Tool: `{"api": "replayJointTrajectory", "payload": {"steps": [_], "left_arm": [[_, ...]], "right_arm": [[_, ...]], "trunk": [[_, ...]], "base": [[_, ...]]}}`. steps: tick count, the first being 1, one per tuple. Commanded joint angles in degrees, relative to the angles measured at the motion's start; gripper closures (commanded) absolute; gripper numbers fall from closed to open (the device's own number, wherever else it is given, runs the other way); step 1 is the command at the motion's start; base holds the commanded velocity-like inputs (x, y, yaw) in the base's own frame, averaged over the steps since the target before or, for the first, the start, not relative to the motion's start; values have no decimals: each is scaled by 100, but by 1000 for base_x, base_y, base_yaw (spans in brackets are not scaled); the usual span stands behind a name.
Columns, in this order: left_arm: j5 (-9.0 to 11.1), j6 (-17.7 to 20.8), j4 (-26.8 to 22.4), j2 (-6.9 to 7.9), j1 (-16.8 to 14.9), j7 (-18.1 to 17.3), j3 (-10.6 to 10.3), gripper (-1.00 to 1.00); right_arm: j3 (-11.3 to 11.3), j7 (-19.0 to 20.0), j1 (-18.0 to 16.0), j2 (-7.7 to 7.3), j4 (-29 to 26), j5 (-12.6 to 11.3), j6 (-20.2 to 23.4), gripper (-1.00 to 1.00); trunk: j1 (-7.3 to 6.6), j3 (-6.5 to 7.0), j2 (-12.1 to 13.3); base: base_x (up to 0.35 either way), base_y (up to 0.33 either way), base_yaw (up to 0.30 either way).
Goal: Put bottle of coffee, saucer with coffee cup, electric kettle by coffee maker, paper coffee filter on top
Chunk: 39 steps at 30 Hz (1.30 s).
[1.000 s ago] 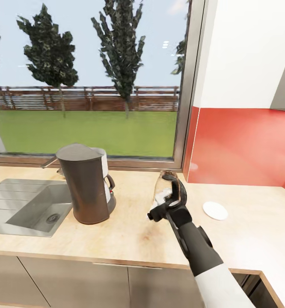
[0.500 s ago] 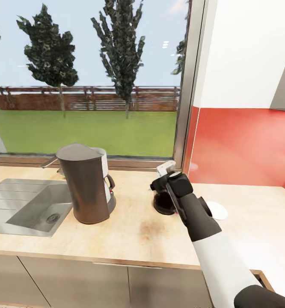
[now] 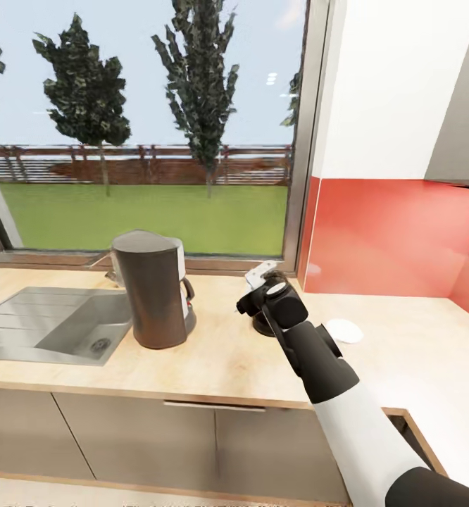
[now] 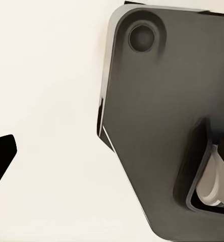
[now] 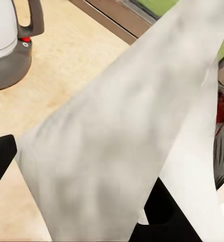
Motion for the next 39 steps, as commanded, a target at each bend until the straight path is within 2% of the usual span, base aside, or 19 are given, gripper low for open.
{"api": "replayJointTrajectory", "payload": {"steps": [1,6,9,12,13,17,18,19,22,23,26,30,34,36,39], "left_arm": [[48,1,-10,2,1,4,9,-100],[48,-2,-9,-3,2,4,6,-100],[48,-2,-10,-4,1,4,3,-100],[48,-2,-13,-10,2,4,2,-100],[48,-2,-13,-11,2,4,2,-100],[48,6,-7,-12,4,4,1,-100],[48,11,-4,-12,5,4,1,-100],[48,22,-3,-12,6,4,1,-100],[48,34,-2,-12,7,4,1,-100],[48,39,1,-12,7,4,1,-100],[48,41,21,-28,7,4,1,-100],[48,41,40,-52,7,4,7,-100],[53,37,44,-85,7,-4,22,-100],[55,40,44,-90,7,-4,20,-100],[51,45,44,-91,7,-5,18,-100]], "right_arm": [[5,48,-5,1,-6,62,22,100],[3,46,-5,1,-10,68,25,100],[-36,-168,-34,1,17,71,19,100],[-49,-275,-408,1,115,64,16,100],[-52,-288,-652,1,307,57,16,100],[-62,-308,-2555,1,2191,15,8,100],[-62,-306,-2835,1,2414,11,7,100],[-63,-305,-3322,1,2735,4,6,100],[-63,-309,-3858,1,3052,-1,6,100],[-64,-307,-4181,1,3293,-14,1,100],[-55,-293,-4298,1,3423,-58,-7,100],[-21,-248,-4344,1,3748,-323,-11,100],[27,131,-4354,1,3959,-437,-5,100],[172,361,-4355,1,3962,-434,-4,100],[517,547,-4355,1,3962,-432,-3,100]], "trunk": [[2,1,-8],[2,28,-8],[2,29,-8],[2,29,-8],[2,29,-8],[2,29,-8],[2,29,-8],[2,29,-8],[2,29,-8],[2,29,-8],[2,29,-8],[2,29,-8],[2,29,-8],[2,29,-8],[2,29,-8]], "base": [[-82,73,0],[-34,45,0],[-2,3,0],[0,0,0],[0,0,0],[0,0,0],[0,0,0],[0,0,0],[0,0,0],[0,0,0],[0,0,0],[0,0,0],[0,0,0],[0,0,0],[0,0,0]]}}
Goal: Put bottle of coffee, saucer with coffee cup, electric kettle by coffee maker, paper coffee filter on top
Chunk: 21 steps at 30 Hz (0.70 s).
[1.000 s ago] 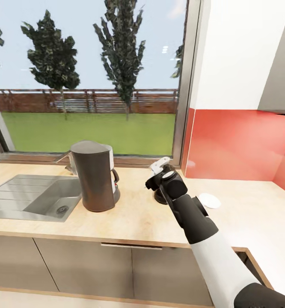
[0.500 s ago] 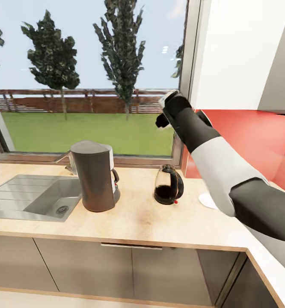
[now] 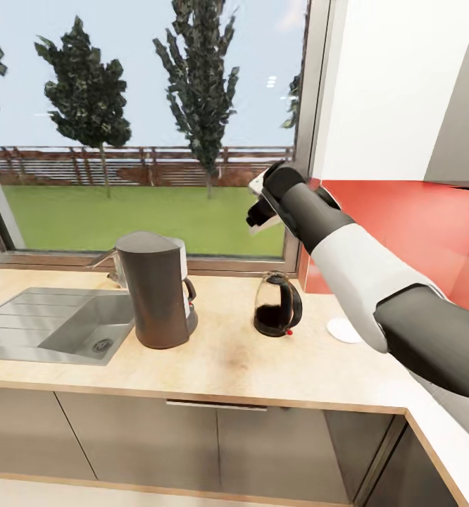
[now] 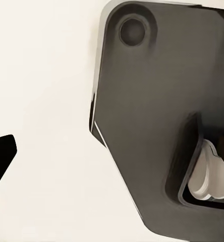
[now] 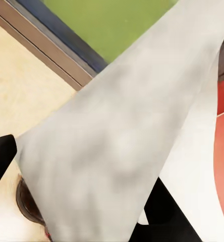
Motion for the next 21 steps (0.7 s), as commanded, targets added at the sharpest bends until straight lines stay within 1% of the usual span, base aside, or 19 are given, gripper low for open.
{"api": "replayJointTrajectory", "payload": {"steps": [1,3,5,8,9,10,11,12,14,15,17,21], "left_arm": [[46,6,-9,-1,3,5,7,-100],[42,8,-9,-1,3,2,4,-100],[39,8,-9,1,3,-1,1,-100],[35,9,-9,6,3,-3,1,-100],[32,14,-9,7,3,-4,-4,-100],[30,15,-9,7,3,-4,-5,-100],[28,16,-13,7,3,-4,-11,-100],[28,17,-14,7,3,-4,-14,-100],[27,17,-16,9,3,-4,-18,-100],[27,18,-17,13,3,-4,-15,-100],[34,15,-12,30,3,-4,6,-100],[35,12,-9,21,3,-4,10,-100]], "right_arm": [[244,98,-4,0,-13,60,13,100],[439,134,-4,0,-26,47,8,100],[508,220,-4,0,-59,44,9,100],[565,550,-4,0,-236,56,12,100],[649,707,-4,0,-379,80,18,100],[776,747,-4,0,-431,87,23,100],[1106,781,-4,0,-505,93,27,100],[1235,790,-4,0,-534,94,27,100],[1685,813,-4,0,-718,88,30,100],[1804,821,-4,0,-830,85,28,100],[1920,833,-4,0,-1024,82,29,100],[1941,836,-4,0,-1082,82,30,100]], "trunk": [[2,-4,-6],[2,-4,-6],[2,-4,-6],[2,-4,-6],[2,-4,-6],[2,-4,-6],[2,-4,-6],[2,-4,-6],[2,-4,-6],[2,-4,-6],[2,-4,-6],[2,-4,-6]], "base": [[0,0,0],[0,0,0],[0,0,0],[0,0,0],[0,0,0],[0,0,0],[0,0,0],[0,0,0],[0,0,0],[0,0,0],[0,0,0],[0,0,2]]}}
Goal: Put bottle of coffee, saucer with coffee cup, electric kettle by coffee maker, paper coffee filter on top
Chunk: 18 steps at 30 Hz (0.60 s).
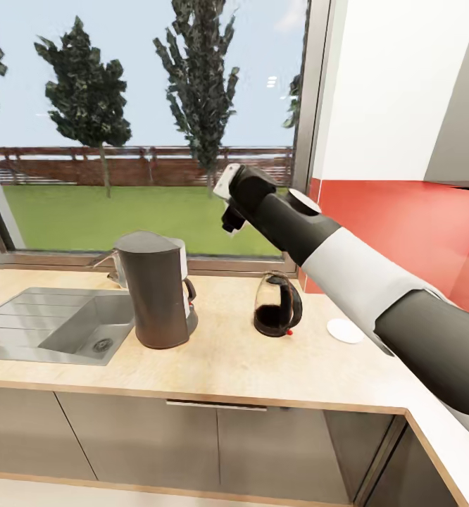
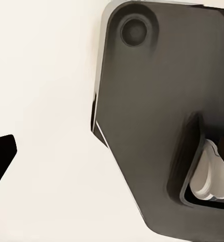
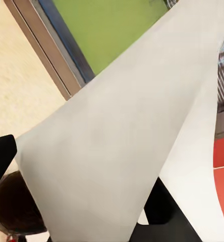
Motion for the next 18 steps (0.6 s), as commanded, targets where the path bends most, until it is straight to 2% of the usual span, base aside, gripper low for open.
{"api": "replayJointTrajectory", "payload": {"steps": [1,7,15,18], "left_arm": [[49,7,-10,-3,3,5,9,-100],[49,11,-8,3,3,5,10,-100],[49,-39,-9,-8,3,13,5,-100],[49,-25,-8,-7,3,14,1,-100]], "right_arm": [[15,51,-4,0,-49,60,11,100],[30,51,-4,0,-245,60,13,100],[38,54,-4,0,-275,60,14,100],[39,52,-4,0,-267,63,18,100]], "trunk": [[2,-4,-6],[2,-4,-6],[2,-4,-6],[2,-4,-6]], "base": [[0,0,95],[35,0,246],[285,0,267],[85,0,31]]}}
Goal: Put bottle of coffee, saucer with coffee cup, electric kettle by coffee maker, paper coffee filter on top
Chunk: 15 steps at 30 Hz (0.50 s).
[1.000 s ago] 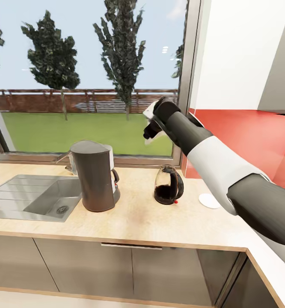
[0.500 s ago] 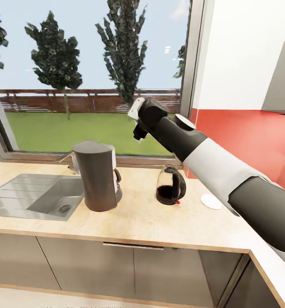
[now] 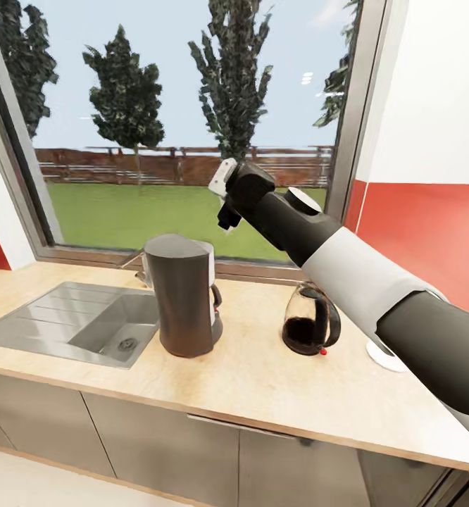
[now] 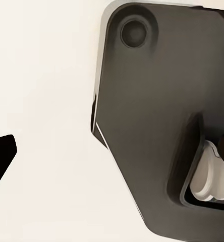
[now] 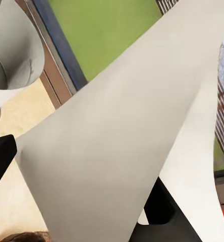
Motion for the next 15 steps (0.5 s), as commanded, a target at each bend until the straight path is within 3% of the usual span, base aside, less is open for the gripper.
{"api": "replayJointTrajectory", "payload": {"steps": [1,3,15], "left_arm": [[48,4,-8,0,3,5,8,-100],[56,-4,-8,-6,3,5,16,-100],[57,-24,-8,-7,3,5,7,-100]], "right_arm": [[9,49,-4,0,-1,60,10,100],[245,53,-4,0,12,53,6,100],[311,57,4,0,55,12,-7,100]], "trunk": [[3,-4,-6],[3,-4,-6],[3,-4,-6]], "base": [[41,0,15],[216,0,1],[39,0,0]]}}
